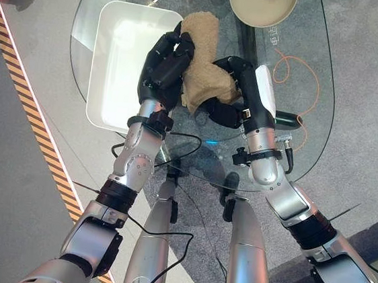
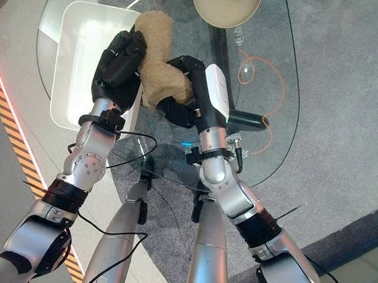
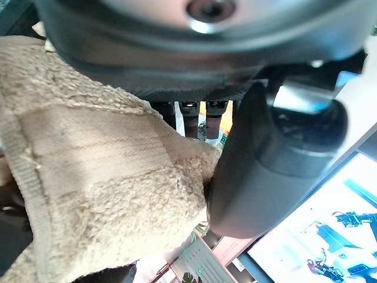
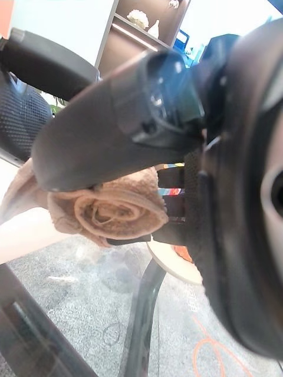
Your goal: Wipe the table with a cloth and put it in the basket.
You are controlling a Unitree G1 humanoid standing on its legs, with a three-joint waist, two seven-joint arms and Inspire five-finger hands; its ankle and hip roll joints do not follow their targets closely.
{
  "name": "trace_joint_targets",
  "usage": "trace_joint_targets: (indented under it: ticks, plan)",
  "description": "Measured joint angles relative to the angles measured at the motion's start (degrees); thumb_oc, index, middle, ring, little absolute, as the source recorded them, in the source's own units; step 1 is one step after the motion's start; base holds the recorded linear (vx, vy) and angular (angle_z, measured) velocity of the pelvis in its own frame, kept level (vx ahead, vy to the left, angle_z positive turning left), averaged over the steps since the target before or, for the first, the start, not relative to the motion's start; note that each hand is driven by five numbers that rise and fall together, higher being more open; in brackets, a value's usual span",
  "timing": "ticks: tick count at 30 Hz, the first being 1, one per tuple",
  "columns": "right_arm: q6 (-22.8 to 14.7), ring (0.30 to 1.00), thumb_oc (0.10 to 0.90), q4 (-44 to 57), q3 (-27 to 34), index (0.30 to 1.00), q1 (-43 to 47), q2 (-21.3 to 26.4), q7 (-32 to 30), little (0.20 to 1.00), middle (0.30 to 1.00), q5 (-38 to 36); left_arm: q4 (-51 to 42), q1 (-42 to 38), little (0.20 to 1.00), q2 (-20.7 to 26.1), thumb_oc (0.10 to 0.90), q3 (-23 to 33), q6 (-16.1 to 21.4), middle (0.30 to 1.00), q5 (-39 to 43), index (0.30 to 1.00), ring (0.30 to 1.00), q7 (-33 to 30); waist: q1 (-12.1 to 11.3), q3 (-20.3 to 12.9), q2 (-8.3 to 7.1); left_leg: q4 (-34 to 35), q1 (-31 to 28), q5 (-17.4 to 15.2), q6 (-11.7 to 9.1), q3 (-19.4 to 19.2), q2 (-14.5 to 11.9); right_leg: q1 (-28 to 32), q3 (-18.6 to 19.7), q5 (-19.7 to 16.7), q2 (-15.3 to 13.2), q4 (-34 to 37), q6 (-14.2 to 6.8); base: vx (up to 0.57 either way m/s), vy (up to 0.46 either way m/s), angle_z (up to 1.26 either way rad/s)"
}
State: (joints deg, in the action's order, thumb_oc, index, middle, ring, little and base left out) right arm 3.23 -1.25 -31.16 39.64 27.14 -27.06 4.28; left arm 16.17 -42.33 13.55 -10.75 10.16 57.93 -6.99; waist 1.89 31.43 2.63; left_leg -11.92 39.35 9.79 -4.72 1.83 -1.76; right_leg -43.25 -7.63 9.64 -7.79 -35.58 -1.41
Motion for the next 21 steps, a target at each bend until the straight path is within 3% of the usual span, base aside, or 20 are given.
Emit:
trace_joint_targets:
  ticks: [21]
  plan:
    - [0.0,0.300,0.100,0.0,0.1,0.300,0.0,0.0,-0.2,0.200,0.300,0.1,0.0,0.0,0.900,-0.7,0.800,0.0,0.8,0.900,0.4,0.900,0.900,-0.3,-0.1,0.0,0.00,0.0,0.0,0.0,0.0,0.0,0.0,0.0,0.0,0.0,0.0,0.1,0.0,0.00,0.000,0.00]
